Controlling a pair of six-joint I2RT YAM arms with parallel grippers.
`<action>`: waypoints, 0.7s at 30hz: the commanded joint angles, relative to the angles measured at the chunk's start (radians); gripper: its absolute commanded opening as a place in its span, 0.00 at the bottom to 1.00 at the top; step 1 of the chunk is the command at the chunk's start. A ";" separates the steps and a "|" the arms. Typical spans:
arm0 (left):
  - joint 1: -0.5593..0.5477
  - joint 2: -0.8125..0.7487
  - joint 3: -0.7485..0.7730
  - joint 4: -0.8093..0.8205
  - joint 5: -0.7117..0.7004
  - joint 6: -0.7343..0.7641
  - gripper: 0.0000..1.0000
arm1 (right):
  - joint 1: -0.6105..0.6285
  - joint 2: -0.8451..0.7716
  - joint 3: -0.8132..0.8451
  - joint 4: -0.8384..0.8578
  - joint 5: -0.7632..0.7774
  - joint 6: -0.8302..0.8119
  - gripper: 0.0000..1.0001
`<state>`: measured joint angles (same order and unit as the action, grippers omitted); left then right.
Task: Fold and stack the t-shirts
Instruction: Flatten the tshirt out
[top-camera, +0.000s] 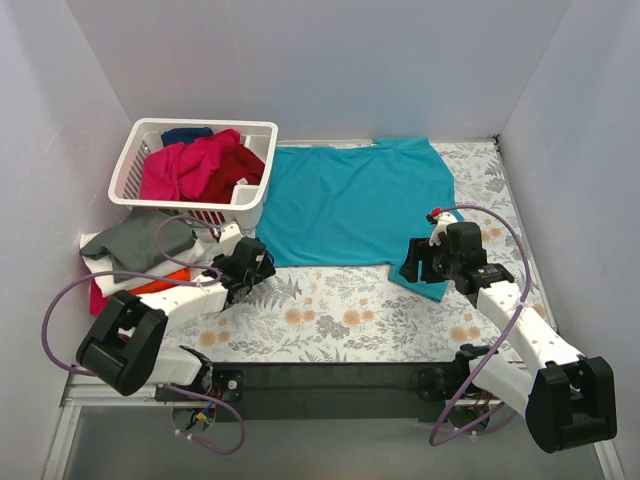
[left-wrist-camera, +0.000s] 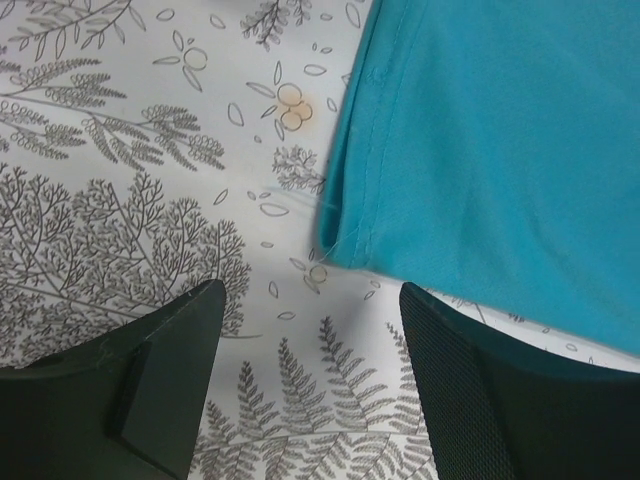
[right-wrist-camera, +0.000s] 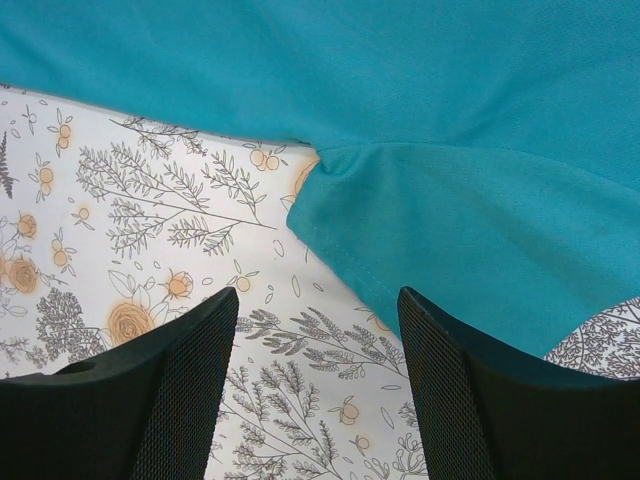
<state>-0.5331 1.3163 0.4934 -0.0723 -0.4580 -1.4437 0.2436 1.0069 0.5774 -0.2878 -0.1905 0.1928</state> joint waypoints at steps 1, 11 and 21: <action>0.015 0.058 0.028 0.040 -0.010 0.005 0.65 | 0.005 -0.017 -0.004 0.027 -0.023 0.010 0.59; 0.030 0.152 0.051 0.066 0.001 0.025 0.38 | 0.005 -0.039 -0.008 0.030 0.040 0.017 0.59; 0.036 0.135 0.043 0.089 0.019 0.042 0.00 | 0.002 -0.070 -0.020 0.021 0.288 0.086 0.65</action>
<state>-0.5037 1.4651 0.5510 0.0536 -0.4492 -1.4105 0.2443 0.9783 0.5713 -0.2878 -0.0448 0.2314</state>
